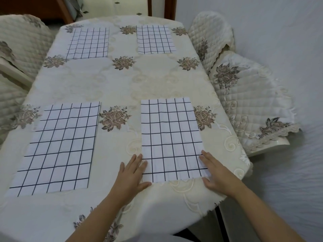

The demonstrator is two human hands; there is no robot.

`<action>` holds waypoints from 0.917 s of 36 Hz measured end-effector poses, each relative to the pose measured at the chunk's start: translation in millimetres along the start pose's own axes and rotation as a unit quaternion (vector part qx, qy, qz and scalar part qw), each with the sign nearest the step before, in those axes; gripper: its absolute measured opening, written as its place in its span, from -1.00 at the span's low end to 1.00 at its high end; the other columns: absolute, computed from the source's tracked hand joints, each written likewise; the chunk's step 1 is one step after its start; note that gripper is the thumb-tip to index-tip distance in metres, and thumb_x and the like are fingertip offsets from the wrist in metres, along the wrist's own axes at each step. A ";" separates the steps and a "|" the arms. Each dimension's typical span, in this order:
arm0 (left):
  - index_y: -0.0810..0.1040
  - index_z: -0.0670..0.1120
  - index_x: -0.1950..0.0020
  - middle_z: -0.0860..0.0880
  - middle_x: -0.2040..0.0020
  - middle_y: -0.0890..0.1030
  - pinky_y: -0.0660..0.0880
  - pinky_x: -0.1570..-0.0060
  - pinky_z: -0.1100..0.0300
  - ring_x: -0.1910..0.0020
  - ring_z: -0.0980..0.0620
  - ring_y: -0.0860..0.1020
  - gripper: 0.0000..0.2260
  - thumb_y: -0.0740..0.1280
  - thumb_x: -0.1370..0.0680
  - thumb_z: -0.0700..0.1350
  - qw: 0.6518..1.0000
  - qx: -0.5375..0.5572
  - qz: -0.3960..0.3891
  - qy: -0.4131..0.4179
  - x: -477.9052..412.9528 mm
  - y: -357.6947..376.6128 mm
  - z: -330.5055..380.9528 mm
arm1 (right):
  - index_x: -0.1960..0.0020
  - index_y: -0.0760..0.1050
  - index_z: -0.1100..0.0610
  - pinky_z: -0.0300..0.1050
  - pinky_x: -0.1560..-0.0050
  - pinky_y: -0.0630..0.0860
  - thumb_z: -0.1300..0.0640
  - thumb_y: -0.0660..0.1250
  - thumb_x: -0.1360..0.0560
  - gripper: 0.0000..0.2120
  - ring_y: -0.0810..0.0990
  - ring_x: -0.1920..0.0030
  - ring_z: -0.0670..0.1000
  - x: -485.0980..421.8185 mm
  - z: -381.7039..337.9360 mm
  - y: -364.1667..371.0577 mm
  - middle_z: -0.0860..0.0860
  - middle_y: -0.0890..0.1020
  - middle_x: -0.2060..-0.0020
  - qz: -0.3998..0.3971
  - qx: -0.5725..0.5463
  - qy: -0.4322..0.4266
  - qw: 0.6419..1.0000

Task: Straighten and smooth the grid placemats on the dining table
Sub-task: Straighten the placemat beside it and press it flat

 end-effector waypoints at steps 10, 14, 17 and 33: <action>0.44 -0.08 -0.26 -0.17 -0.33 0.48 0.44 -0.05 -0.18 -0.35 -0.06 0.24 -0.38 -0.16 -0.56 0.30 0.999 -0.016 0.033 -0.004 -4.8 -1.1 -2.3 | -0.26 0.37 0.23 -0.09 0.09 0.58 0.22 0.63 -0.03 -0.15 0.34 -0.24 0.04 -0.9 -5.6 -17.6 0.21 0.55 -0.21 0.108 0.038 -0.055 0.992; 0.42 -0.07 -0.26 -0.17 -0.32 0.49 0.48 -0.04 -0.14 -0.34 -0.08 0.31 -0.43 -0.09 -0.55 0.30 0.999 0.004 0.051 0.009 -5.9 -7.4 1.4 | -0.15 0.49 0.25 -0.10 0.21 0.61 0.22 0.66 -0.01 -0.26 0.37 -0.20 0.04 -1.1 -2.9 -22.3 0.22 0.58 -0.17 0.142 0.046 -0.043 0.988; 0.47 -0.17 -0.29 -0.20 -0.37 0.42 0.37 -0.25 0.00 -0.34 -0.15 0.42 -0.44 0.31 -0.44 0.18 0.993 0.093 0.074 -0.015 -4.9 -15.2 4.7 | -0.19 0.44 0.21 -0.02 0.15 0.62 0.26 0.63 -0.09 -0.29 0.42 -0.20 0.06 -2.5 2.7 -21.6 0.25 0.55 -0.19 0.156 0.000 -0.016 0.988; 0.25 -0.16 -0.41 -0.11 -0.10 0.48 0.43 -0.18 -0.03 -0.18 -0.21 0.48 -0.46 0.35 -0.48 -0.19 0.764 0.527 0.077 -0.363 -18.5 -17.5 -24.8 | 0.28 0.32 0.12 -0.09 0.25 0.30 0.13 0.13 -0.50 -0.81 0.40 0.32 0.05 -9.5 40.5 -5.2 0.08 0.41 0.35 0.136 -0.538 0.378 0.741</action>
Point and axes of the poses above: each hand's wrist, its own x-axis away from the middle knuckle, its own y-axis out of the palm, z = x × y, the point moved 9 cm from there along -x, towards the middle knuckle
